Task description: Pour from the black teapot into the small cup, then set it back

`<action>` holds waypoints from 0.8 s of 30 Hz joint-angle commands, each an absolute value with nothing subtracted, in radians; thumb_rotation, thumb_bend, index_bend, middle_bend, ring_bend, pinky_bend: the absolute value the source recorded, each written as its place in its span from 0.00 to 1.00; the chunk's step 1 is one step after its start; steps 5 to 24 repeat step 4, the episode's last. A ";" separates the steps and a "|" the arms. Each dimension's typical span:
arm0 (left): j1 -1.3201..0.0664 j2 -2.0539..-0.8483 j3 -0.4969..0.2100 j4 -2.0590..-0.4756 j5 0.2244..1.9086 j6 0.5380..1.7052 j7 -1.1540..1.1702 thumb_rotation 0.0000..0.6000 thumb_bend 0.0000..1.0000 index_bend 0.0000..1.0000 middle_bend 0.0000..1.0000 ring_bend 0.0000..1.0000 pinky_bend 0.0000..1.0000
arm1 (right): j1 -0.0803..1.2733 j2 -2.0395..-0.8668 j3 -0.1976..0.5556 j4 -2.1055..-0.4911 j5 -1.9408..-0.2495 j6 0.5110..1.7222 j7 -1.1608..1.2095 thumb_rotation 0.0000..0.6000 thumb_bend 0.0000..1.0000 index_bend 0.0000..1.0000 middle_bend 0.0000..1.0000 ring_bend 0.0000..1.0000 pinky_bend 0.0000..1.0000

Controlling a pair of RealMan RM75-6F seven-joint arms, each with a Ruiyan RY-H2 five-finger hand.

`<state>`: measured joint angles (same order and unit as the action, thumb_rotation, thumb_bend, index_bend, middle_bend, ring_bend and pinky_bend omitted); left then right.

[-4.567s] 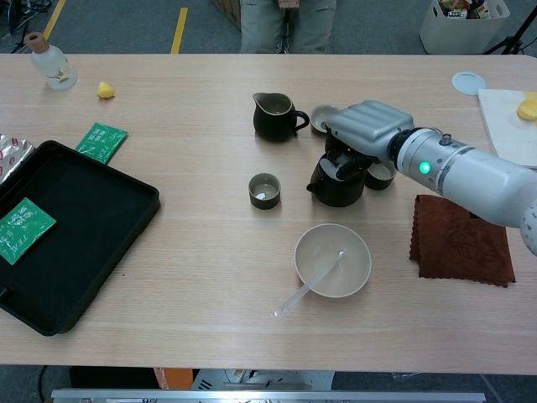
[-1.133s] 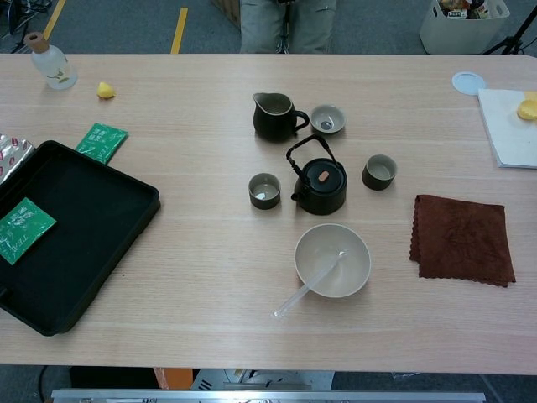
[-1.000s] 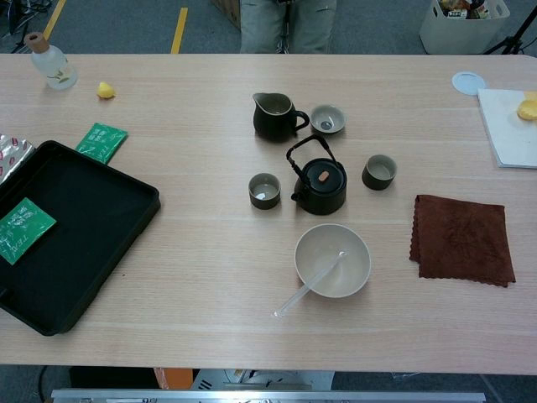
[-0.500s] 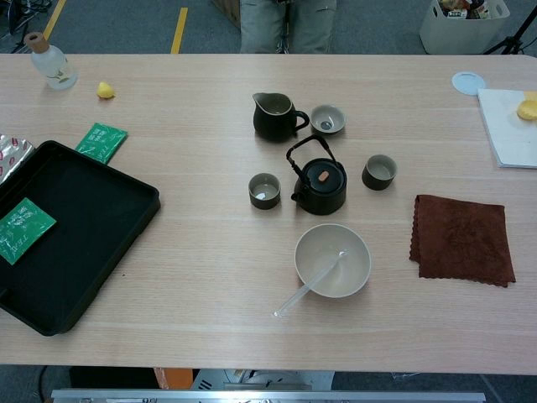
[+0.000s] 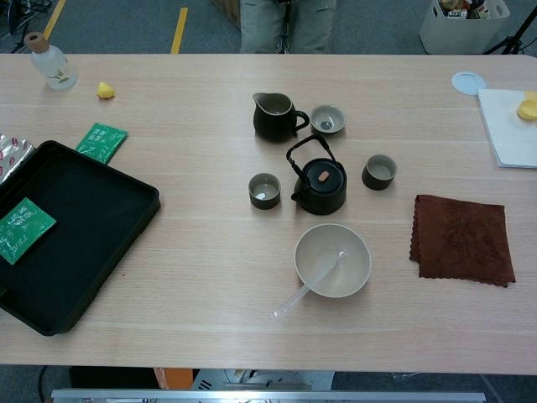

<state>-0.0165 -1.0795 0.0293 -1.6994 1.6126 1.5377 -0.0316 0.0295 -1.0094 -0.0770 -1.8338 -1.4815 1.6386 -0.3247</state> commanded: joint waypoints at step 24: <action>-0.019 -1.082 0.029 -1.695 1.608 1.532 -0.031 1.00 0.30 0.11 0.17 0.10 0.09 | 0.024 -1.013 -0.066 -1.835 -1.486 1.617 -0.326 0.86 0.15 0.01 0.04 0.00 0.00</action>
